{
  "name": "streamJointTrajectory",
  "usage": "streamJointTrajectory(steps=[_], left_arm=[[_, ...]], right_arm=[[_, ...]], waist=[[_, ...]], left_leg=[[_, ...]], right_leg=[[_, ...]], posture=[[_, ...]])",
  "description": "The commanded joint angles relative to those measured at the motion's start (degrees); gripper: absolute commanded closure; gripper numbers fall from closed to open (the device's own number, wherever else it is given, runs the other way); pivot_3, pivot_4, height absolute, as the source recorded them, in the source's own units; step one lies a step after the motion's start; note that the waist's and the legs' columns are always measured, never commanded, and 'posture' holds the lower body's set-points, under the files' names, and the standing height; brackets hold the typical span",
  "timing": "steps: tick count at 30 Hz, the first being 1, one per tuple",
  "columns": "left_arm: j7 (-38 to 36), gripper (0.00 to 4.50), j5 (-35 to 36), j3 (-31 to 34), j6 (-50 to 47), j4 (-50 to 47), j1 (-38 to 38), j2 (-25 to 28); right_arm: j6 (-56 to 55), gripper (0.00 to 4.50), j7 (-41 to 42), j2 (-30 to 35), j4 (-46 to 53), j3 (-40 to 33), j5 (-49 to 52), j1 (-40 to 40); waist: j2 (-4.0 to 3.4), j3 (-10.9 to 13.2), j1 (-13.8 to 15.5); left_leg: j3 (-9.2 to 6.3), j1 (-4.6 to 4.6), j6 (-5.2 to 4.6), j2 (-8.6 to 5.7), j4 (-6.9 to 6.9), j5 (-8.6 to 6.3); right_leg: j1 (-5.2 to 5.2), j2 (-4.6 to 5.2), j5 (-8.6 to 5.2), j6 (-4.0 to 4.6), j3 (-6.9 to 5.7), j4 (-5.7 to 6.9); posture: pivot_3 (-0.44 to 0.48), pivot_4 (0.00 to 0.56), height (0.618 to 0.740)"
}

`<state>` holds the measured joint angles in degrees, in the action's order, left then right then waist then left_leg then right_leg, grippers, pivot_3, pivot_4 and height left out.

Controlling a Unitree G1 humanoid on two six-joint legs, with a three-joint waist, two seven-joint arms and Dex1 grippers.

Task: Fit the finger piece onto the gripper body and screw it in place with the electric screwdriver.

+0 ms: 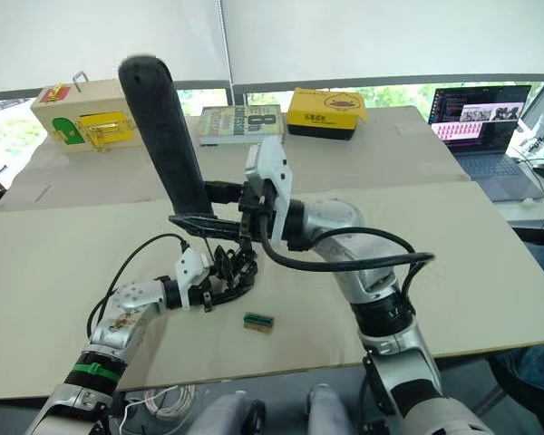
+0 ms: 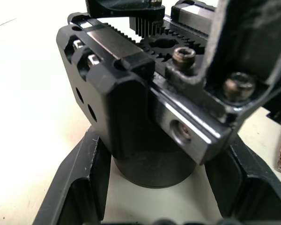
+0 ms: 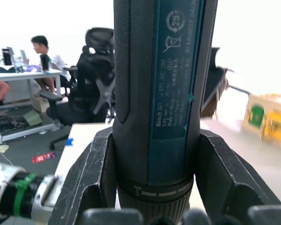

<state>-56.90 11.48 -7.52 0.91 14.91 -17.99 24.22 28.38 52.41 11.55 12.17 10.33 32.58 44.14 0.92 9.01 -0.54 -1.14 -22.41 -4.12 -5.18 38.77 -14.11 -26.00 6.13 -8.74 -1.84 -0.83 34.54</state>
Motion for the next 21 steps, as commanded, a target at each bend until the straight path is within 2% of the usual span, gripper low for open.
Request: streamJointTrajectory(steps=[1, 5, 7, 10, 16, 21], left_arm=[[1.39, 2.22, -2.36, -1.08, -0.56, 3.00, 0.98, 0.04], [0.94, 2.22, -1.54, -1.04, -1.02, 2.90, 1.45, -0.04], [1.78, 1.18, -1.59, -0.65, -0.95, 3.13, 1.56, -0.24], [2.37, 0.02, -1.89, -0.37, 0.70, 3.50, 1.83, -0.33], [0.45, 0.02, -0.20, 1.57, 2.10, 0.58, 4.90, 2.17], [-3.24, 0.02, 5.12, 6.70, 1.98, -4.21, 8.88, 6.99]], right_arm=[[-0.84, 2.58, 1.12, -0.12, 3.58, -0.99, 2.23, 1.10], [0.83, 2.58, 2.59, 0.81, 4.69, -1.17, 4.22, 0.70], [2.15, 2.58, 3.52, 1.91, 5.46, -1.27, 5.58, 0.64], [3.72, 2.58, 3.91, 3.11, 6.86, -1.56, 7.20, 0.31], [5.33, 2.58, 3.66, 4.55, 10.15, -3.16, 10.54, -0.80], [11.28, 2.58, 2.03, 9.08, 15.27, -8.95, 20.94, -1.53]], waist=[[0.00, 0.00, 0.02], [0.00, 0.00, 0.12], [0.00, 0.00, 0.15], [0.00, 0.00, 0.24], [0.00, 0.00, -0.05], [0.00, 0.03, -0.67]], left_leg=[[0.00, 0.01, 0.03, 0.00, 0.00, -0.02], [0.00, 0.01, 0.02, 0.00, 0.05, -0.01], [0.00, 0.01, 0.00, 0.00, 0.04, 0.00], [0.00, 0.01, 0.00, 0.00, 0.03, 0.00], [0.00, -0.01, 0.03, 0.06, 0.01, -0.02], [0.00, -0.25, -0.02, 0.11, -0.05, 0.00]], right_leg=[[0.02, 0.01, 0.00, 0.00, -0.01, 0.00], [0.04, 0.02, 0.00, -0.01, -0.03, 0.00], [0.04, 0.03, 0.00, -0.01, -0.02, 0.00], [0.03, 0.06, 0.00, -0.01, -0.02, 0.00], [0.08, 0.19, 0.00, -0.01, 0.00, 0.00], [-0.14, 0.15, 0.00, 0.02, 0.04, -0.01]], posture=[[0.000, 0.150, 0.740], [0.000, 0.150, 0.740], [0.000, 0.150, 0.740], [0.000, 0.150, 0.740], [0.000, 0.150, 0.740], [0.000, 0.150, 0.740]])
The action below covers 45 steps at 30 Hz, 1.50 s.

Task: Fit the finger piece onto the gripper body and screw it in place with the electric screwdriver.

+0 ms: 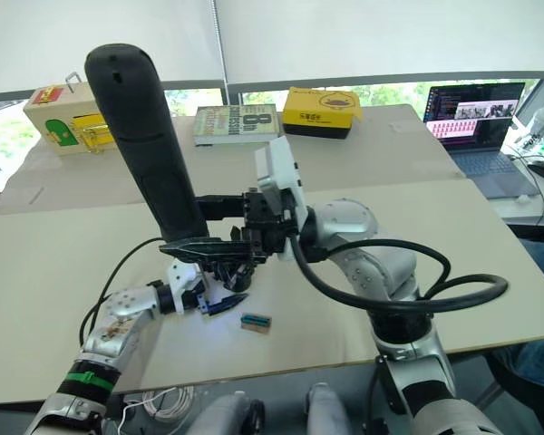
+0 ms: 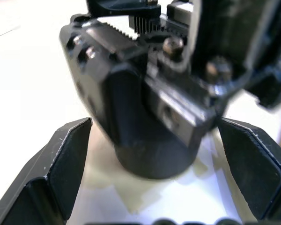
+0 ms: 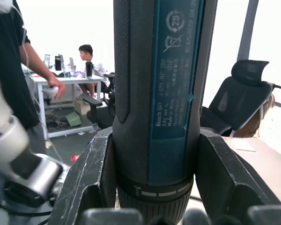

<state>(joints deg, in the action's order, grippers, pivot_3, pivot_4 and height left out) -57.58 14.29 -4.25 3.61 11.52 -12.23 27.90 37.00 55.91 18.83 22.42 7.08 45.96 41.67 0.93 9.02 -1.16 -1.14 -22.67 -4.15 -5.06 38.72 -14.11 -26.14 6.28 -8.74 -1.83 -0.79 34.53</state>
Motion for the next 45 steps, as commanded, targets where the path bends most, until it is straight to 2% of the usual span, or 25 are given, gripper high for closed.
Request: streamJointTrajectory(steps=[1, 4, 7, 11, 15, 18, 24, 33, 35, 39, 42, 45], left_arm=[[-3.79, 0.02, 3.61, 4.51, -0.84, -1.80, 4.13, 4.59], [-11.40, 0.02, 12.23, 10.63, -5.06, -7.66, 9.23, 11.31], [-15.04, 0.02, 16.61, 13.88, -7.81, -11.32, 12.27, 15.10], [-18.65, 0.02, 21.20, 19.37, -9.27, -17.86, 18.31, 18.42], [-19.33, 0.02, 22.40, 22.07, -10.22, -18.65, 19.35, 19.38], [-18.86, 0.02, 21.89, 22.94, -10.29, -17.63, 18.76, 19.71], [-17.99, 0.02, 19.04, 22.67, -7.37, -14.16, 15.94, 19.38], [-18.28, 0.02, 18.95, 21.54, -9.45, -13.80, 14.53, 19.95], [-18.52, 0.00, 18.76, 20.93, -11.39, -14.01, 14.58, 20.74], [-17.43, 0.00, 17.07, 20.31, -13.86, -13.82, 14.06, 22.50], [-15.62, 0.00, 14.02, 20.56, -12.26, -11.95, 13.28, 23.02], [-14.27, 0.00, 11.22, 22.58, -8.02, -9.98, 14.62, 23.20]], right_arm=[[4.37, 2.58, -2.25, 3.36, 5.78, -7.32, 10.03, 0.98], [14.08, 2.58, -4.67, 16.27, 5.78, -15.93, 19.00, -0.13], [19.29, 2.58, -3.38, 27.82, 4.43, -18.19, 18.89, -2.71], [25.00, 2.58, -0.40, 47.84, -2.48, -13.46, 6.81, -9.22], [24.07, 2.58, 2.17, 56.81, -7.43, -4.52, -3.41, -12.00], [29.07, 2.58, 2.99, 58.70, -10.71, 3.95, -9.25, -9.75], [25.60, 2.58, 1.81, 50.83, -21.66, 13.39, -20.96, -4.25], [21.22, 2.58, 5.73, 44.50, -31.41, 16.28, -29.17, 0.72], [21.17, 1.54, 6.73, 43.99, -31.75, 15.85, -29.85, 1.28], [20.91, 0.23, 9.05, 45.48, -30.70, 13.96, -30.37, 1.73], [17.78, 0.11, 12.02, 48.43, -29.42, 10.37, -29.55, 1.10], [8.03, 0.11, 17.64, 50.56, -27.53, 0.90, -24.80, -2.90]], waist=[[-0.01, 0.02, -0.05], [-0.01, 0.27, 0.30], [-0.03, 0.45, 1.21], [-0.01, 0.49, 2.03], [-0.07, 0.58, 1.94], [-0.11, 0.60, 1.55], [-0.19, 0.83, 1.22], [-0.16, 0.87, 1.72], [-0.17, 0.87, 1.68], [-0.17, 0.87, 1.71], [-0.22, 0.90, 1.77], [-0.23, 0.91, 1.88]], left_leg=[[0.00, -0.07, 0.00, 0.01, -0.01, 0.00], [-0.01, -0.26, -0.01, 0.09, 0.00, -0.01], [-0.02, -0.39, 0.02, 0.08, 0.01, -0.13], [0.00, -0.62, 0.02, 0.05, 0.19, -0.38], [0.19, -0.74, -0.15, 0.00, 0.24, -0.47], [0.24, -0.73, -0.17, 0.06, 0.20, -0.46], [0.36, -0.69, -0.16, 0.09, 0.25, -0.46], [0.42, -0.69, -0.18, 0.04, 0.28, -0.47], [0.41, -0.69, -0.18, 0.04, 0.28, -0.47], [0.41, -0.67, -0.15, 0.04, 0.28, -0.44], [0.42, -0.67, -0.15, 0.02, 0.28, -0.45], [0.42, -0.65, -0.14, -0.01, 0.27, -0.45]], right_leg=[[-0.07, -0.01, 0.00, 0.02, 0.00, 0.01], [-0.17, 0.02, -0.02, 0.07, -0.06, -0.08], [-0.11, 0.17, -0.02, 0.06, -0.13, -0.48], [-0.10, 0.34, -0.07, -0.05, -0.15, -0.59], [-0.17, 0.41, -0.11, -0.14, -0.15, -0.67], [-0.22, 0.34, -0.12, -0.15, -0.14, -0.65], [-0.21, 0.29, -0.09, -0.19, -0.11, -0.61], [-0.21, 0.25, -0.03, -0.22, -0.10, -0.62], [-0.22, 0.24, -0.03, -0.22, -0.10, -0.60], [-0.24, 0.20, -0.03, -0.21, -0.10, -0.54], [-0.23, 0.20, -0.02, -0.21, -0.10, -0.54], [-0.23, 0.16, -0.02, -0.22, -0.11, -0.54]], posture=[[0.000, 0.150, 0.740], [0.000, 0.150, 0.740], [0.000, 0.150, 0.740], [0.000, 0.150, 0.740], [0.000, 0.150, 0.740], [0.000, 0.150, 0.740], [0.000, 0.150, 0.740], [0.000, 0.150, 0.740], [0.000, 0.150, 0.740], [0.000, 0.150, 0.740], [0.000, 0.150, 0.740], [0.000, 0.150, 0.740]])
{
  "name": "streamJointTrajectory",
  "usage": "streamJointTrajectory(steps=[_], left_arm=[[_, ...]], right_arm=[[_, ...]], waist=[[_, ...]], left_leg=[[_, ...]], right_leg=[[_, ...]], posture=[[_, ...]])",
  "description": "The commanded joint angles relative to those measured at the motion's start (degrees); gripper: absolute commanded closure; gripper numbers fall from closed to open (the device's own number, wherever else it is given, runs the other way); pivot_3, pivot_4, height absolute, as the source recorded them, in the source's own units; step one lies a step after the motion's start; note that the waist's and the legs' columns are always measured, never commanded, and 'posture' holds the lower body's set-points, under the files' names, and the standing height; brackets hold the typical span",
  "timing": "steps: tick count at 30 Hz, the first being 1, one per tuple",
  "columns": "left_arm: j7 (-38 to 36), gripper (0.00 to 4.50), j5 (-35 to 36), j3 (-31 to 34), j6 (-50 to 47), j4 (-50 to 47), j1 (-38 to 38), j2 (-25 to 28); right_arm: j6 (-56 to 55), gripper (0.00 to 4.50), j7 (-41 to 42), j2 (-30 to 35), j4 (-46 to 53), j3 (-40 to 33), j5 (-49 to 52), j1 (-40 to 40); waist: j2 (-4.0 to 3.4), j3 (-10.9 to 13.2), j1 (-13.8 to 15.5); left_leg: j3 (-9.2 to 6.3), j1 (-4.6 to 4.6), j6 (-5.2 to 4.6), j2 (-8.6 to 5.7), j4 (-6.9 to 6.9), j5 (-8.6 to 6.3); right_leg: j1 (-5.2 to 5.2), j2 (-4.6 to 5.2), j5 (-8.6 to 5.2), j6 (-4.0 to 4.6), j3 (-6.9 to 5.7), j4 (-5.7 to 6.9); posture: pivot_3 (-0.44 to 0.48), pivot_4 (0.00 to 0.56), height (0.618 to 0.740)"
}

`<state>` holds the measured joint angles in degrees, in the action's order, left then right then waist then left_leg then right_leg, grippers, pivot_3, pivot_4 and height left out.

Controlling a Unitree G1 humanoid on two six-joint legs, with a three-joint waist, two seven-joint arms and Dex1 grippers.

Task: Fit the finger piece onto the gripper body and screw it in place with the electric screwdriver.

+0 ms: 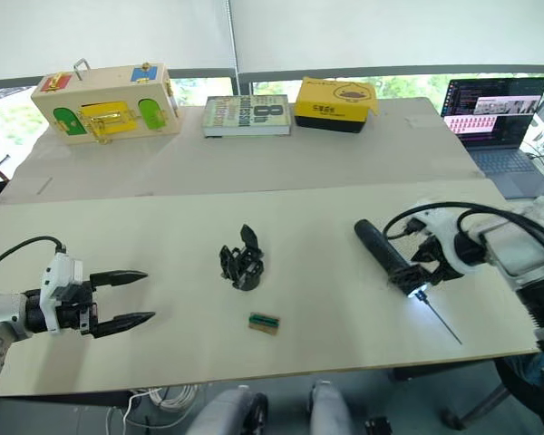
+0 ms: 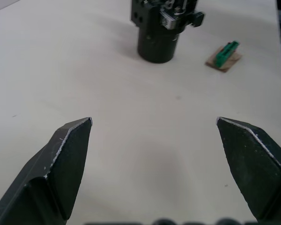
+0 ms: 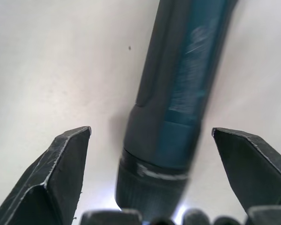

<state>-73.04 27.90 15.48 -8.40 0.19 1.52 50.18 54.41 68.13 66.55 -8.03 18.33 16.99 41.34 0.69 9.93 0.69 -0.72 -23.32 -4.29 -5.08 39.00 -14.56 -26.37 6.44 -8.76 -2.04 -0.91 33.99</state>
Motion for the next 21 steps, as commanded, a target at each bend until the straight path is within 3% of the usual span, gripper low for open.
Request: streamJointTrajectory(steps=[1, 3, 6, 9, 15, 21], left_arm=[[1.31, 0.00, -3.20, 3.67, 5.68, 2.06, 1.77, 1.06], [1.47, 0.00, -4.18, 5.64, 8.82, 3.08, 4.20, 0.97], [2.92, 0.00, -5.10, 8.13, 12.04, 3.38, 7.69, -0.14], [5.78, 0.00, -6.19, 10.17, 14.47, 3.06, 10.81, -1.78], [10.88, 0.00, -7.62, 13.39, 15.93, -0.49, 17.09, -4.21], [12.74, 0.00, -6.93, 14.44, 16.63, -2.20, 19.35, -4.95]], right_arm=[[-15.12, 0.11, 9.15, 2.41, 3.87, -15.19, 6.91, -5.18], [-24.96, 0.11, 14.45, 0.20, 5.20, -24.78, 11.46, -10.64], [-35.78, 0.11, 14.98, -3.00, 5.63, -31.67, 11.50, -16.21], [-45.78, 0.11, 20.63, -7.52, 7.45, -36.64, 14.81, -21.39], [-59.66, 0.11, 24.10, -12.97, 12.78, -38.80, 14.88, -33.61], [-64.18, 0.11, 21.68, -14.65, 11.36, -38.83, 14.64, -35.34]], waist=[[0.02, -0.01, -0.01], [0.07, -0.04, -0.07], [0.08, -0.04, -0.21], [0.08, -0.04, -0.07], [0.12, -0.05, 0.24], [0.12, -0.04, 0.11]], left_leg=[[-0.01, 0.00, 0.00, 0.01, -0.01, -0.01], [-0.02, 0.06, -0.05, 0.03, -0.06, -0.04], [0.01, 0.19, -0.21, 0.08, -0.05, -0.13], [0.11, 0.20, 0.05, 0.06, -0.01, -0.28], [0.10, 0.41, 0.14, 0.09, 0.02, -0.31], [0.21, 0.56, 0.27, 0.11, 0.07, -0.25]], right_leg=[[0.01, 0.01, 0.00, 0.00, -0.01, 0.00], [0.05, -0.01, 0.00, 0.00, -0.01, -0.01], [0.12, -0.02, 0.00, 0.00, 0.08, -0.02], [0.14, 0.03, 0.03, -0.04, 0.14, -0.01], [0.33, 0.05, 0.03, -0.04, 0.15, 0.06], [0.49, 0.07, 0.03, -0.10, 0.22, 0.06]], posture=[[0.000, 0.150, 0.740], [0.000, 0.150, 0.740], [0.000, 0.150, 0.740], [0.000, 0.150, 0.740], [0.000, 0.150, 0.740], [0.000, 0.150, 0.740]])
